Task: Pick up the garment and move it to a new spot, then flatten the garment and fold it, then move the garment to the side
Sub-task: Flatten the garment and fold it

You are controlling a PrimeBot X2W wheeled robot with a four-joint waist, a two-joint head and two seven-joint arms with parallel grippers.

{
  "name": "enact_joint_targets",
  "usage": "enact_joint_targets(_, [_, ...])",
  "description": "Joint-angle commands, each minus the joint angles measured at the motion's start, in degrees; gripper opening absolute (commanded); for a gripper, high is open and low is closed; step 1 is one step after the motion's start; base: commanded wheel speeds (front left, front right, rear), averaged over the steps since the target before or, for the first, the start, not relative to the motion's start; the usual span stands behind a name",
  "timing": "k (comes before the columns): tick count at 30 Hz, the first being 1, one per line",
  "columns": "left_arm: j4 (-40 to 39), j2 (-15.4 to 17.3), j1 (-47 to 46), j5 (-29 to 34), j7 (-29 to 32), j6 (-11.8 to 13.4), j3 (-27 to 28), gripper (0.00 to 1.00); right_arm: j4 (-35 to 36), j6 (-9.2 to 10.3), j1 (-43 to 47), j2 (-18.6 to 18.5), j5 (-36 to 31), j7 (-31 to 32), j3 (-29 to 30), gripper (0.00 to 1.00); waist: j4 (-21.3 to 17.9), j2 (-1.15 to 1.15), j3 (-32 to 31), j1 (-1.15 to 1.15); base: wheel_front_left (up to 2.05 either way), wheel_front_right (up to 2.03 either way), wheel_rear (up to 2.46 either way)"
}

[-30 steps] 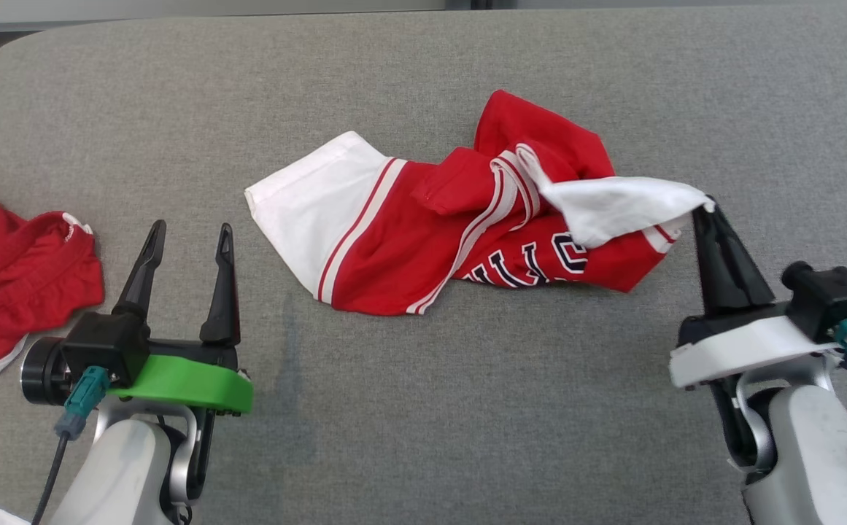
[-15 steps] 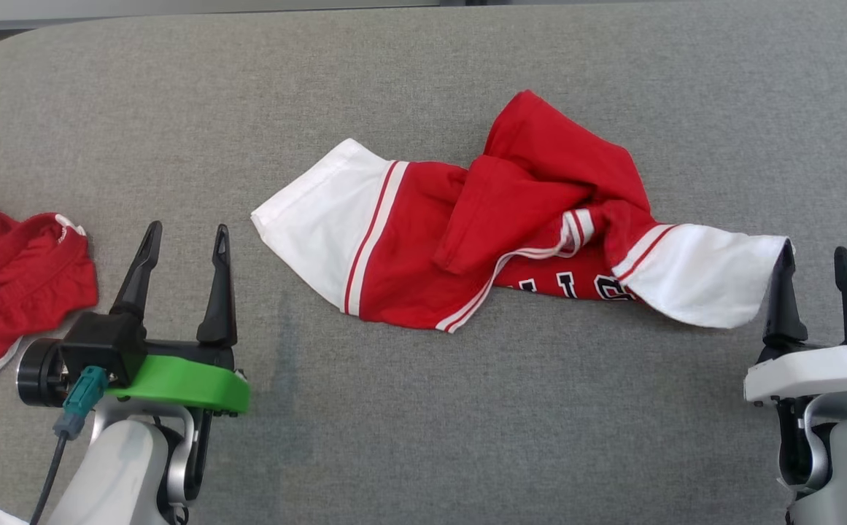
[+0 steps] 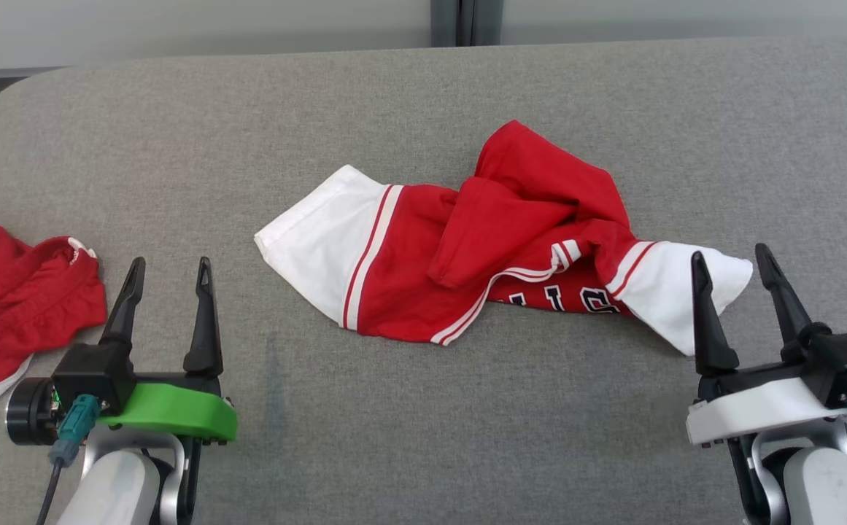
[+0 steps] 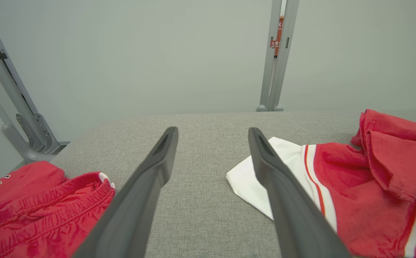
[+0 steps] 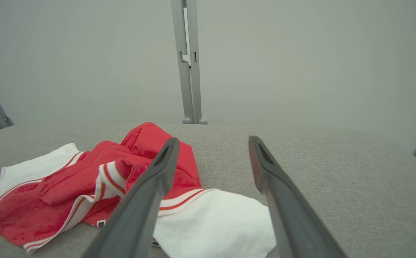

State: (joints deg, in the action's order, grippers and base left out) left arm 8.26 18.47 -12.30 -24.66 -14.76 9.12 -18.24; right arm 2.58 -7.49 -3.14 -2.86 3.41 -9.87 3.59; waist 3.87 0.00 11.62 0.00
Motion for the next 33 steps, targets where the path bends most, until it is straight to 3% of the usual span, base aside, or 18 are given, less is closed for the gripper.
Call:
enact_joint_targets(1, [-0.1,0.4,1.0,-0.3,-0.1,0.3,0.2,1.00,0.8,0.00,1.4,-0.1,-0.1,0.5,-0.6,1.00,-0.1,0.00,-1.3,0.00,0.00,0.00,0.00])
enact_joint_targets(26, [-2.8,1.2,3.9,-0.7,1.0,2.5,-0.5,1.00,2.9,0.00,3.7,-0.1,0.5,3.4,-2.1,1.00,-0.4,0.00,-2.7,0.00,0.00,0.00,0.00])
enact_joint_targets(33, [-3.0,1.1,0.9,-0.5,1.0,1.8,-0.9,1.00,0.8,0.00,-0.2,-1.5,0.1,4.9,-9.0,1.00,0.9,0.00,0.2,0.00,0.00,0.00,0.00])
